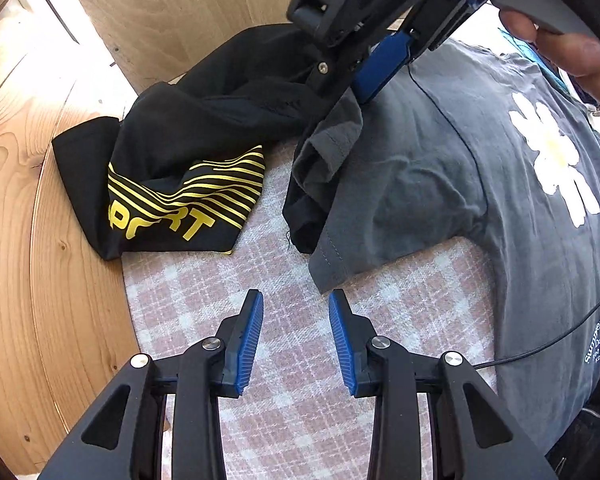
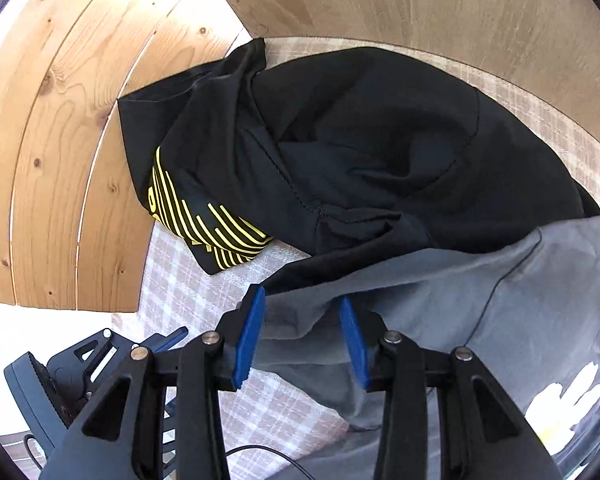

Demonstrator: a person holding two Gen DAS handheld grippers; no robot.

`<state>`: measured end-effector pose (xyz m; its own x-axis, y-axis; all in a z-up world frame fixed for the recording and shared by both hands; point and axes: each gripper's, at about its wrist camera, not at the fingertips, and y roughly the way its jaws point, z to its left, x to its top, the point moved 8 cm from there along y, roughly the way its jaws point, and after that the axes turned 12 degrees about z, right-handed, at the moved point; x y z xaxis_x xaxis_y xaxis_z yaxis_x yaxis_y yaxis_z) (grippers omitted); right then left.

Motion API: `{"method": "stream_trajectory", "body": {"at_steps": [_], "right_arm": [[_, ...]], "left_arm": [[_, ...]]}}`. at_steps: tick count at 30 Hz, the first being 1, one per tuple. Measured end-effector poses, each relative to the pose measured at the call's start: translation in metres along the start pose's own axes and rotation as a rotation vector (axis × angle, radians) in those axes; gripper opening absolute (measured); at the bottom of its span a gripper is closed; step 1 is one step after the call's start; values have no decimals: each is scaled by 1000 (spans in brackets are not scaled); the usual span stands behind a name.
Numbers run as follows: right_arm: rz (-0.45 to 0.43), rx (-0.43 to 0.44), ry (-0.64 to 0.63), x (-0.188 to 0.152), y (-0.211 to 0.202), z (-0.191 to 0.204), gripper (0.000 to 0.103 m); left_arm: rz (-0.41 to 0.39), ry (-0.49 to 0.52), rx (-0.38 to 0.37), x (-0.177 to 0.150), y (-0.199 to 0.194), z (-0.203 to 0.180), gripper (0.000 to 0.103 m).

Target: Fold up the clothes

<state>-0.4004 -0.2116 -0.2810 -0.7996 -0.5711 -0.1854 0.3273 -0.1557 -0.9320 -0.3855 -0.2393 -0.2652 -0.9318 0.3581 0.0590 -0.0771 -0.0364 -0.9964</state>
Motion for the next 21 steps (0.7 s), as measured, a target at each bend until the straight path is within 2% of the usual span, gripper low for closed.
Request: {"method": "stream_trajectory", "body": {"at_steps": [4, 5, 6, 7, 11, 15, 19, 21], "right_arm": [[11, -2, 52, 8, 7, -8, 36], [-5, -1, 47, 9, 6, -8, 30], [-26, -2, 28, 10, 2, -6, 10], [-48, -2, 9, 11, -1, -5, 5], [-81, 49, -38, 10, -20, -3, 4], [-90, 174, -10, 11, -49, -18, 3], [-61, 326, 30, 8, -67, -36, 3], [-51, 361, 40, 9, -69, -44, 3]], "left_arm": [[-1, 16, -31, 0, 7, -1, 35], [0, 17, -35, 0, 8, -2, 36], [0, 18, -38, 1, 9, -2, 36], [1, 19, -41, 1, 11, -3, 36], [12, 15, -51, 1, 18, -2, 36], [-2, 13, -96, 1, 15, -4, 36], [-35, 9, -145, 10, 6, -6, 36], [-55, -2, -178, 16, -1, -10, 37]]}}
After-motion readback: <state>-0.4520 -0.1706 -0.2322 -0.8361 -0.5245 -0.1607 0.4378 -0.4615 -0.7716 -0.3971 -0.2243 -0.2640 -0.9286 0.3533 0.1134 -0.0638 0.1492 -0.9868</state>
